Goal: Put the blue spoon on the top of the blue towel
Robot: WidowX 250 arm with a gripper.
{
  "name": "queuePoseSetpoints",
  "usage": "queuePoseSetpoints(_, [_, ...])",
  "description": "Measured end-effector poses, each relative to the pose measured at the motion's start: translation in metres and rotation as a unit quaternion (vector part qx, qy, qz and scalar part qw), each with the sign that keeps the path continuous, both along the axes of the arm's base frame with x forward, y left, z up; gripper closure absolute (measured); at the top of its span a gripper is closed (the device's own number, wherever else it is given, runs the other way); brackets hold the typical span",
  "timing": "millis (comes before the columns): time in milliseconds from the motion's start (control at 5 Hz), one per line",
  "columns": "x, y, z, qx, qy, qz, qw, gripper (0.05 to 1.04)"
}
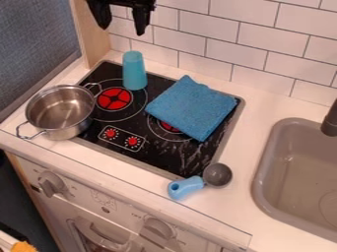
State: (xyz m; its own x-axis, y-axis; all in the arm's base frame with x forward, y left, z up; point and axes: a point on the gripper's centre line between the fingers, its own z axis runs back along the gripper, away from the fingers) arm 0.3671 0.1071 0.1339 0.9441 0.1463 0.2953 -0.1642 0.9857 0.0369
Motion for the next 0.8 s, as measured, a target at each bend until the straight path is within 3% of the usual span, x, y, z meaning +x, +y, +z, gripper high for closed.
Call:
queuePoseSetpoints(200, [-0.003,-0.001,-0.013,-0.004,0.021,-0.003,0.9998,0.084])
queuePoseSetpoints(400, [-0.004,-0.018,-0.013,0.01,0.043,-0.047,0.9979,0.084])
queuePoseSetpoints(800, [-0.019,-0.062,-0.014,0.029,0.047,-0.128,0.9902,0.084])
